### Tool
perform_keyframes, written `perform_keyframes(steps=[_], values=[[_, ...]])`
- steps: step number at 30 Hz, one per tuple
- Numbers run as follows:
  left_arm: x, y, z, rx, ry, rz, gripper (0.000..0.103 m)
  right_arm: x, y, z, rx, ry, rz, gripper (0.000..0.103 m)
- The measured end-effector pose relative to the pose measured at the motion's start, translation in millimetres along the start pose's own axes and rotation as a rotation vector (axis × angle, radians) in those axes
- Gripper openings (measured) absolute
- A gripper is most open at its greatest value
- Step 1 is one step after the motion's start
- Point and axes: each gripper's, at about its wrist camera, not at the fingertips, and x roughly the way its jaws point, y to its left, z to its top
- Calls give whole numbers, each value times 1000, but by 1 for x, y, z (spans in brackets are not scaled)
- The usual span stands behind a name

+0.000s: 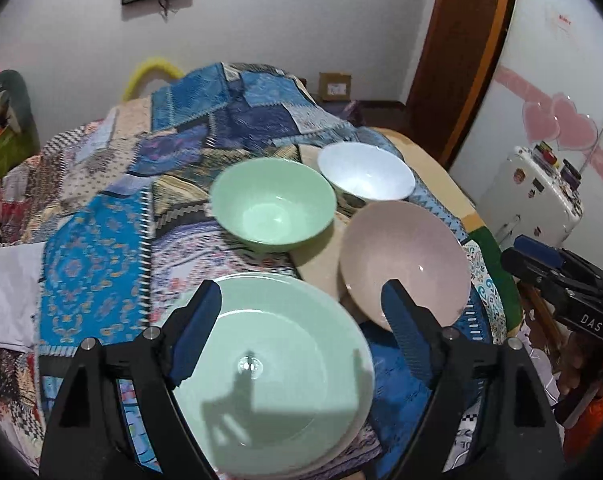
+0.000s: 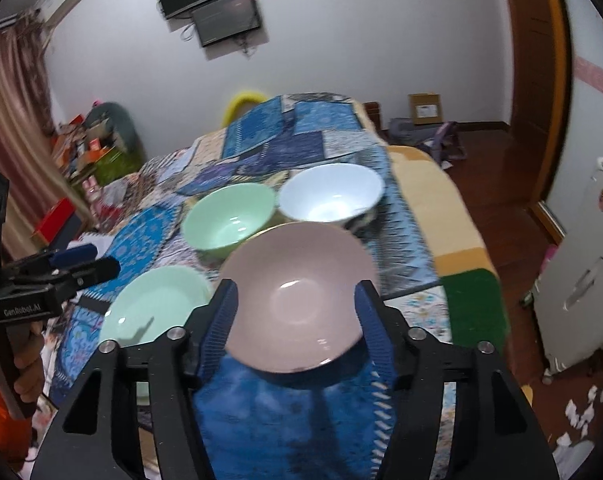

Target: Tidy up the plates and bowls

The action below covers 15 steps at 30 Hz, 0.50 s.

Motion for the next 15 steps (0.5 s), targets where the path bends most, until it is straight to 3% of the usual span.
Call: perform_keyframes(steps=[11,15], values=[[73,-28,4,33,98,-20,82,34,-32,-14,71,54,-20,58],[94,-34,2,50,133,-20,67,49,-36,-18,65,77,-21,58]])
